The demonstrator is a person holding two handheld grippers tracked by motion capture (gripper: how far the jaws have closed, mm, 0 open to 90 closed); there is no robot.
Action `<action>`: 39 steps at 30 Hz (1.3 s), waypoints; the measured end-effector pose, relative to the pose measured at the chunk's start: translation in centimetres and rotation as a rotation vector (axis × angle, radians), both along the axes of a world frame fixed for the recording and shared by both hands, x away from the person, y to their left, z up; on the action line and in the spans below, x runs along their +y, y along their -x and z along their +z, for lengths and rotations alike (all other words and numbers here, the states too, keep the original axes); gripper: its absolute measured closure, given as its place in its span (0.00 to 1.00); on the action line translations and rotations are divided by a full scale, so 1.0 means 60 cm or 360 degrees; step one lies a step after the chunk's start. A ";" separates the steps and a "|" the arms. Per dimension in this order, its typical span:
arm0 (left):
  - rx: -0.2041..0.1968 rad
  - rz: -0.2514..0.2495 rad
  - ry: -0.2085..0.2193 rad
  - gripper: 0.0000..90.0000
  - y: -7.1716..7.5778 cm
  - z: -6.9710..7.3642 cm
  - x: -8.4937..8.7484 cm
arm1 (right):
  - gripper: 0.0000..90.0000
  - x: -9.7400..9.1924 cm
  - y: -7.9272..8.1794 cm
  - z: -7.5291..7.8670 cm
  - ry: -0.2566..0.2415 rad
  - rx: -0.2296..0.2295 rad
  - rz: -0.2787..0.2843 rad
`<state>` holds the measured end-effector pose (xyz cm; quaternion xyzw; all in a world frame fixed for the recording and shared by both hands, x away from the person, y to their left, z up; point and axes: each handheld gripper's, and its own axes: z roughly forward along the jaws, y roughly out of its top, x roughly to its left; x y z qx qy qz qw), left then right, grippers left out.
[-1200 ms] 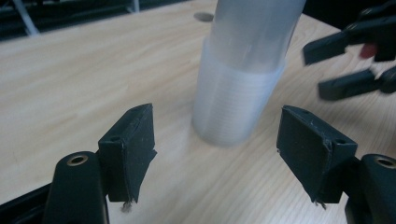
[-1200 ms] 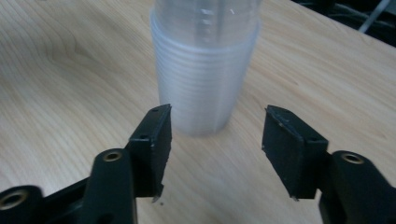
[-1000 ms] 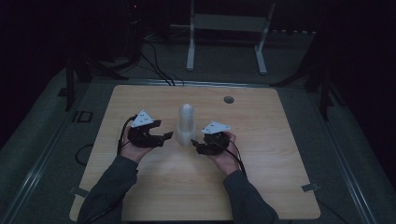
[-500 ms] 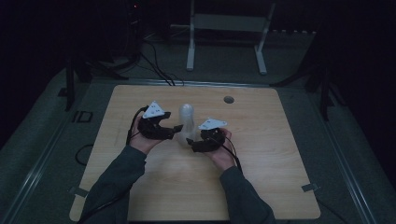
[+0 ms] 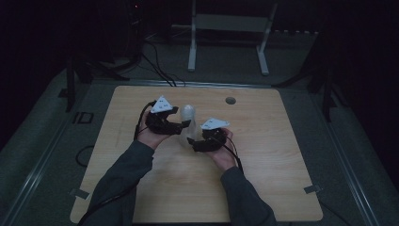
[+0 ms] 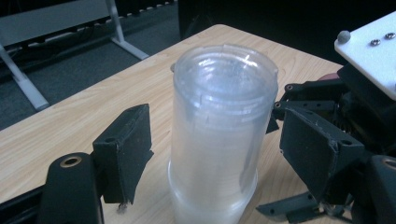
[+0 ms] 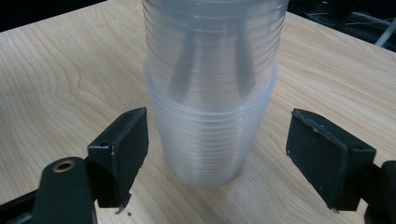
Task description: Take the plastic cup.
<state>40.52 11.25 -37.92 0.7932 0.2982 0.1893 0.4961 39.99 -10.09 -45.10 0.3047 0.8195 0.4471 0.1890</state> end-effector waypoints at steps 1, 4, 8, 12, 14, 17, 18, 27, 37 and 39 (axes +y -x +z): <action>-0.0003 -0.0002 -0.0001 0.28 -0.002 0.001 -0.002 | 0.23 0.000 0.000 0.000 -0.0005 0.0001 0.0001; -0.0002 -0.0004 -0.0008 0.28 -0.007 0.001 -0.008 | 0.23 0.002 0.000 -0.001 -0.0008 -0.0004 0.0005; 0.0006 -0.0004 -0.0002 0.28 -0.013 -0.002 -0.015 | 0.23 0.003 -0.002 -0.003 -0.0028 -0.0008 0.0012; 0.0005 -0.0002 -0.0012 0.28 -0.015 -0.005 -0.022 | 0.23 0.003 -0.005 -0.005 -0.0034 -0.0022 0.0019; 0.0013 -0.0003 -0.0014 0.28 -0.017 -0.007 -0.025 | 0.23 0.003 -0.006 -0.006 -0.0045 -0.0018 0.0015; 0.0018 0.0002 -0.0012 0.28 -0.019 -0.009 -0.027 | 0.23 0.004 -0.010 -0.006 -0.0058 -0.0013 0.0030; 0.0019 0.0002 -0.0010 0.28 -0.020 -0.009 -0.027 | 0.23 0.005 -0.010 -0.007 -0.0054 -0.0017 0.0035; 0.0035 -0.0020 -0.0010 0.33 -0.021 -0.008 -0.032 | 0.22 0.017 -0.021 -0.008 -0.0035 -0.0032 0.0058; 0.0064 0.0000 0.0006 0.40 -0.024 -0.012 -0.030 | 0.21 0.024 -0.028 -0.018 -0.0051 -0.0030 0.0053; 0.0062 -0.0001 0.0006 0.40 -0.023 -0.011 -0.030 | 0.23 0.026 -0.027 -0.019 -0.0050 -0.0037 0.0051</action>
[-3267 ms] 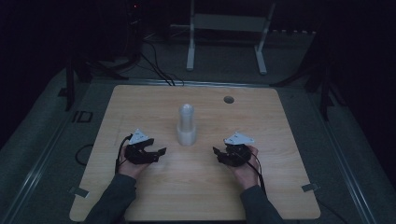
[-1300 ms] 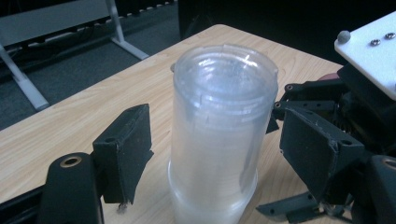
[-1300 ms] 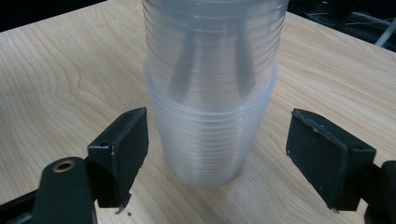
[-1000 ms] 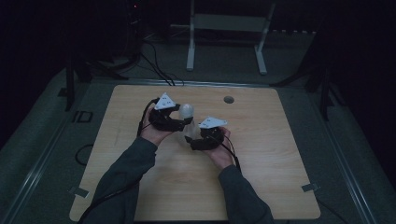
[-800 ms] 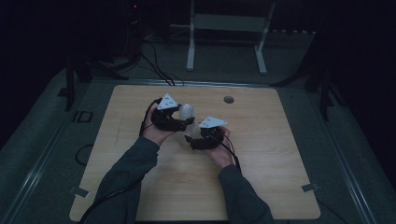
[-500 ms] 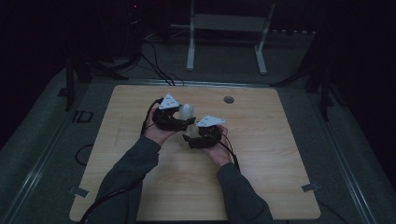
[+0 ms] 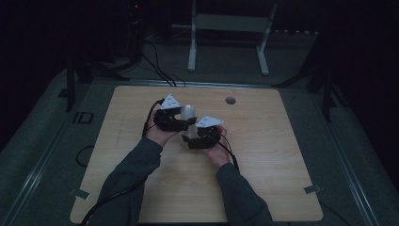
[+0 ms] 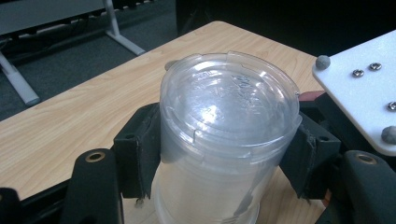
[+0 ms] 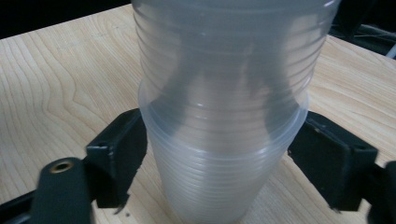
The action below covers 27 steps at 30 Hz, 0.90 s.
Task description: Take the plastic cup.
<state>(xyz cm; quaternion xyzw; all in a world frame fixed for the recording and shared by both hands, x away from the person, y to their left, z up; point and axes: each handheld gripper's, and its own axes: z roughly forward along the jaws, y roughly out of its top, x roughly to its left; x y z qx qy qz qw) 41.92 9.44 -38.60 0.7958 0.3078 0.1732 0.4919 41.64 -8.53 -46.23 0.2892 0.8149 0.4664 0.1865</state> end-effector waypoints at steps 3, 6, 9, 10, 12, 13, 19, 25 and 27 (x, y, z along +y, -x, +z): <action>0.0001 -0.0002 0.0000 0.40 0.000 0.001 0.000 | 0.23 0.001 0.001 -0.001 -0.0003 -0.0006 -0.0002; -0.0002 -0.0004 0.0000 0.40 0.000 0.001 0.000 | 0.23 0.001 0.001 -0.001 -0.0003 -0.0013 -0.0002; -0.0007 -0.0005 0.0013 0.40 0.001 0.004 0.001 | 0.23 0.000 0.001 -0.001 -0.0003 -0.0017 -0.0003; -0.0007 -0.0004 0.0021 0.40 0.001 0.004 0.001 | 0.23 0.000 0.001 -0.002 -0.0004 -0.0017 -0.0003; -0.0012 -0.0007 0.0024 0.40 0.001 0.006 0.002 | 0.23 0.000 0.002 -0.002 -0.0004 -0.0019 -0.0002; -0.0012 -0.0008 0.0029 0.40 0.002 0.007 0.002 | 0.24 -0.001 0.002 -0.002 -0.0005 -0.0019 -0.0002; -0.0026 -0.0012 0.0037 0.40 0.003 0.013 0.004 | 0.24 -0.002 0.003 -0.002 -0.0006 -0.0013 -0.0001; -0.0030 -0.0016 0.0055 0.41 0.004 0.020 0.007 | 0.24 -0.002 0.003 -0.003 -0.0004 -0.0018 0.0003; -0.0033 -0.0015 0.0059 0.42 0.004 0.022 0.008 | 0.24 -0.002 0.003 -0.004 -0.0005 -0.0017 0.0004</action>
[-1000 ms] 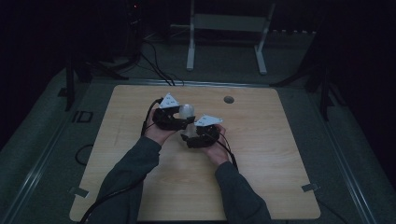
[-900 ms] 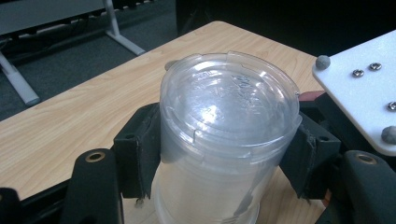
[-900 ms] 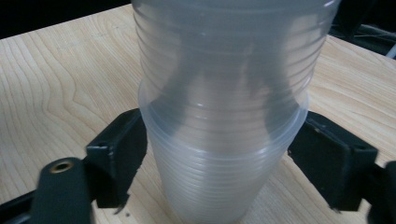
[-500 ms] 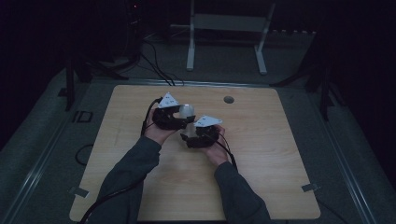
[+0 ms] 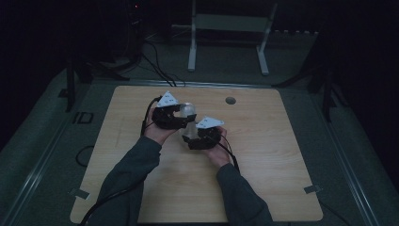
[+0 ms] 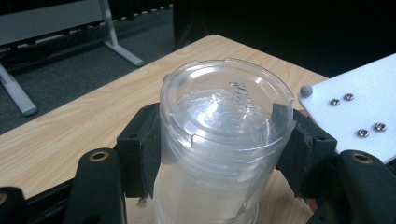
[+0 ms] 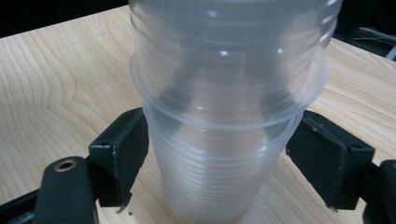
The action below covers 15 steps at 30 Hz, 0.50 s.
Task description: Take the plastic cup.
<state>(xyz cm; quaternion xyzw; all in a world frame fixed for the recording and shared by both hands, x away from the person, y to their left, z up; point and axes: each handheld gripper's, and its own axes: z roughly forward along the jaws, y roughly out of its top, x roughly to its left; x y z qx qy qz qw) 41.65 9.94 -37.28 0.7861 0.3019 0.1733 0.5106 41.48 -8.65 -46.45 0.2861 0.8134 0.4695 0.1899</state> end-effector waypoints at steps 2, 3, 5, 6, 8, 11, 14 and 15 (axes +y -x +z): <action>-0.0003 0.0000 0.0009 0.42 0.001 0.002 0.000 | 0.24 0.000 0.000 -0.001 0.0005 0.0000 0.0001; -0.0005 -0.0004 0.0011 0.42 0.001 0.004 0.001 | 0.24 0.000 0.000 -0.001 0.0007 0.0000 0.0002; -0.0016 -0.0003 0.0018 0.42 0.002 0.007 0.002 | 0.24 -0.001 0.000 -0.002 0.0009 0.0002 0.0002; -0.0021 -0.0001 0.0019 0.42 0.003 0.009 0.003 | 0.24 -0.001 0.001 -0.003 0.0008 0.0009 0.0001; -0.0034 0.0002 0.0023 0.43 0.004 0.014 0.005 | 0.24 -0.001 0.000 -0.004 0.0006 0.0010 0.0002; -0.0049 -0.0001 0.0036 0.43 0.006 0.022 0.006 | 0.24 -0.001 0.000 -0.004 0.0006 0.0009 0.0001; -0.0063 -0.0001 0.0038 0.43 0.009 0.030 0.006 | 0.24 -0.001 0.000 -0.005 0.0003 0.0010 0.0002; -0.0065 0.0000 0.0041 0.43 0.010 0.033 0.007 | 0.24 -0.001 0.000 -0.005 0.0002 0.0010 0.0002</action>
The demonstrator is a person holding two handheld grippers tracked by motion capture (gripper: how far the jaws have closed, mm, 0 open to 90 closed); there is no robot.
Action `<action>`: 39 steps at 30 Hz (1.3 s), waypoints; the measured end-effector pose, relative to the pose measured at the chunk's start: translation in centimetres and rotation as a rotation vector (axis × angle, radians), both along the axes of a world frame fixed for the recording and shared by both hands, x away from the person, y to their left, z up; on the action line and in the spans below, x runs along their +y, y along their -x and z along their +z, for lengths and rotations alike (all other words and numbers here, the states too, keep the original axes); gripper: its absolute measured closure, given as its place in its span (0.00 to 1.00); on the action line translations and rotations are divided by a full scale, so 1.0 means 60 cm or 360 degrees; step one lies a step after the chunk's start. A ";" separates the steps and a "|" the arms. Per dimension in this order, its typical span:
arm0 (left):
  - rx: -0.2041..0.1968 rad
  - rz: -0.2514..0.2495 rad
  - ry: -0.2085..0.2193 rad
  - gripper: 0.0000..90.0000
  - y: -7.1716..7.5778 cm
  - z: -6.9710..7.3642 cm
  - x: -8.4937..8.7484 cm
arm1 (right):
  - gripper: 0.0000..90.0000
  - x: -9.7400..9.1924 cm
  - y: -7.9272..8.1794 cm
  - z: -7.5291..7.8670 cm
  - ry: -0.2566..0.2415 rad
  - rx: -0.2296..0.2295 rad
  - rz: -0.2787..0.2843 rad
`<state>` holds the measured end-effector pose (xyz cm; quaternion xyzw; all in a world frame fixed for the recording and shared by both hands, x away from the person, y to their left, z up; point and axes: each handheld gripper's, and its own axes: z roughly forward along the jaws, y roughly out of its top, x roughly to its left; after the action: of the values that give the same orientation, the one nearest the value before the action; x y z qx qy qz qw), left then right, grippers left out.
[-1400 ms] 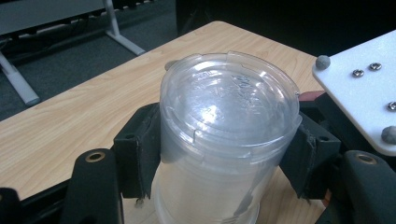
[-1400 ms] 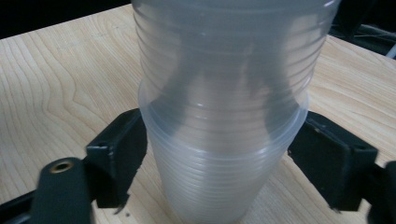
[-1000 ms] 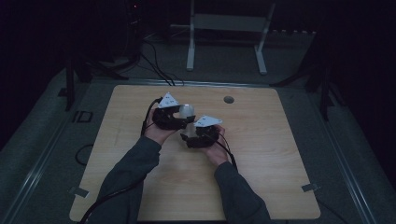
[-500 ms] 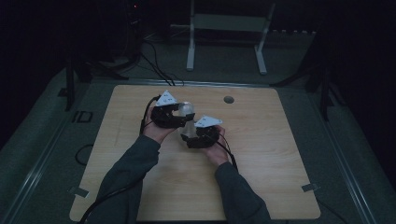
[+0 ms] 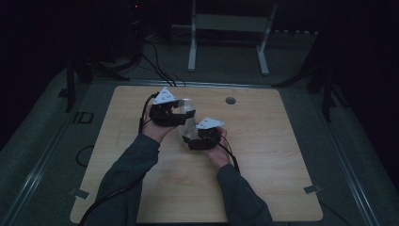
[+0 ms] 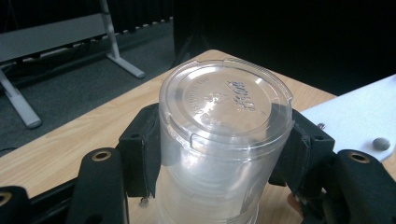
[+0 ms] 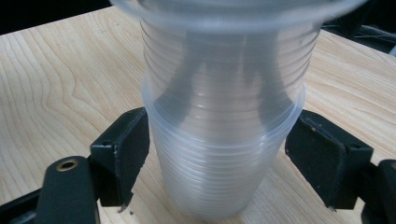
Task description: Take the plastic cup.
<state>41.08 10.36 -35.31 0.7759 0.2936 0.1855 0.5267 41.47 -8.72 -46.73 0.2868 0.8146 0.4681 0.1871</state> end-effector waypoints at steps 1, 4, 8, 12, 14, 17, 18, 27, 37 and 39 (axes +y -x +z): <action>-0.0006 -0.0001 0.0006 0.43 0.001 0.003 0.001 | 0.24 0.000 0.000 0.000 -0.0001 0.0002 0.0000; -0.0012 -0.0004 0.0010 0.43 0.002 0.008 0.002 | 0.24 -0.001 0.000 0.000 0.0002 0.0003 0.0002; -0.0009 -0.0002 0.0025 0.45 0.002 0.015 0.006 | 0.24 0.000 0.000 0.000 0.0000 0.0001 0.0000; -0.0016 -0.0001 0.0030 0.45 0.003 0.021 0.010 | 0.24 0.000 0.000 -0.001 -0.0008 0.0003 -0.0002; -0.0014 0.0000 0.0040 0.45 0.003 0.024 0.012 | 0.24 0.000 0.000 -0.001 -0.0006 -0.0001 -0.0001; -0.0019 0.0003 0.0046 0.46 0.004 0.029 0.014 | 0.24 0.000 0.000 0.000 -0.0008 -0.0003 -0.0002; -0.0018 0.0001 0.0051 0.46 0.005 0.031 0.015 | 0.24 0.000 0.000 0.000 -0.0008 -0.0003 -0.0003; -0.0052 -0.0008 0.0077 0.46 0.011 0.047 0.020 | 0.24 0.000 0.000 -0.001 -0.0011 -0.0004 -0.0003; -0.0079 -0.0027 0.0093 0.47 0.017 0.064 0.023 | 0.24 0.000 0.001 -0.001 -0.0016 -0.0002 -0.0006; -0.0078 -0.0030 0.0103 0.47 0.017 0.066 0.024 | 0.24 0.000 0.000 0.000 -0.0017 0.0003 -0.0006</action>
<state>40.07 11.82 -31.34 0.7563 0.2793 0.1899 0.5602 41.46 -8.74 -46.73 0.2897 0.8117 0.4719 0.1856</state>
